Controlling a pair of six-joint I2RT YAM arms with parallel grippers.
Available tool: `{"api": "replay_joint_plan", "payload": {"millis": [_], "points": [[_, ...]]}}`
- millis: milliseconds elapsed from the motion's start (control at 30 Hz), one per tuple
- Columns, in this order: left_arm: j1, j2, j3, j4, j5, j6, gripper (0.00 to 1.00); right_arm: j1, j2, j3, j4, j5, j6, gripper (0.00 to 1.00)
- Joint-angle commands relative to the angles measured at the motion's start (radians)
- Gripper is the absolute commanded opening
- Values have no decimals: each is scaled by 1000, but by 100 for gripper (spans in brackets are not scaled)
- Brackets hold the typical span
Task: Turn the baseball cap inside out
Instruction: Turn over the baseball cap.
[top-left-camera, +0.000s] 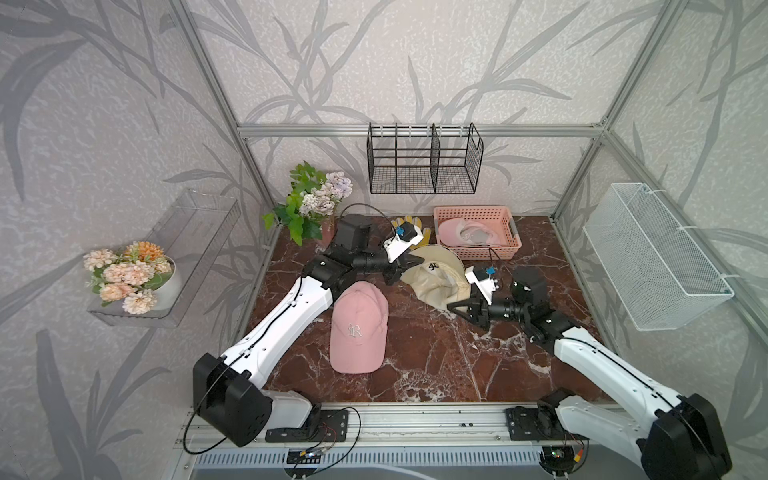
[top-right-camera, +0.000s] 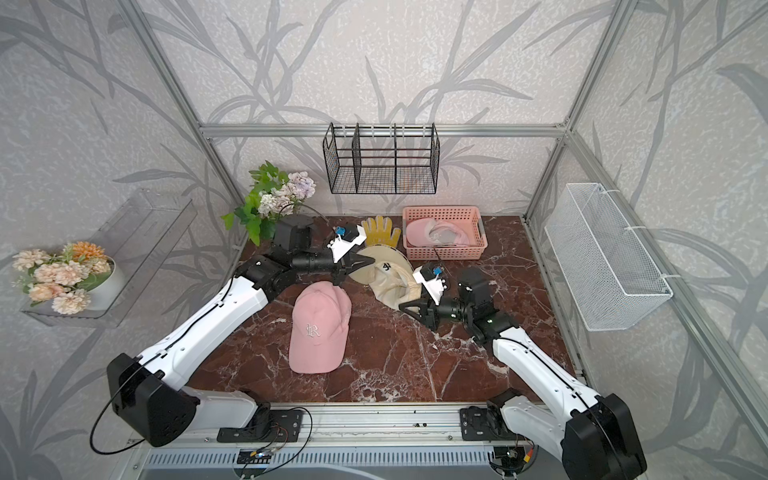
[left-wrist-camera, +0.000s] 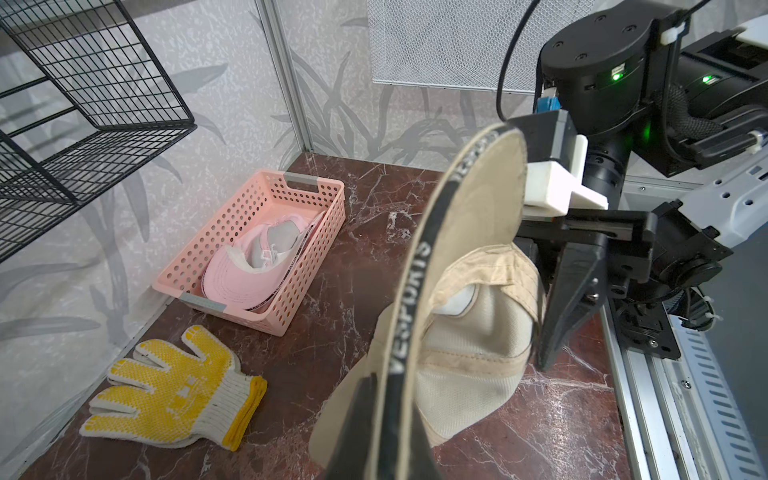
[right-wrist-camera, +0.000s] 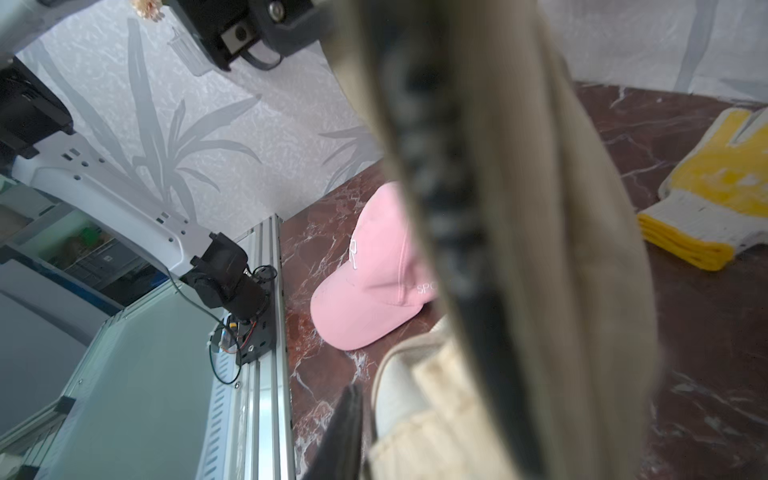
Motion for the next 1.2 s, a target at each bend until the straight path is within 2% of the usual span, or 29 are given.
{"api": "replay_joint_plan", "payload": {"millis": [0,100,233,367,533,733,900,1000,1167], "points": [[8,-27,5,86,6,-24,0,-5,-32,-41,209,26,144,8],[8,-23,4,82,2,-31,0,-10,-45,-70,336,132,239,5],[8,-21,2,84,3,-59,0,-10,-73,-74,309,390,270,3],[8,-18,10,61,4,-86,0,-9,-104,-39,118,745,314,2],[8,-27,23,65,67,-133,0,-10,-68,57,-180,1023,357,2],[8,-30,54,87,217,-194,0,-9,-3,89,-281,1064,402,7],[8,-46,50,133,212,-250,0,-10,59,124,-366,1097,416,14],[8,-47,52,157,224,-284,0,-9,106,156,-441,1147,428,23],[9,-53,48,188,222,-318,0,-9,162,171,-482,1169,432,27]]}}
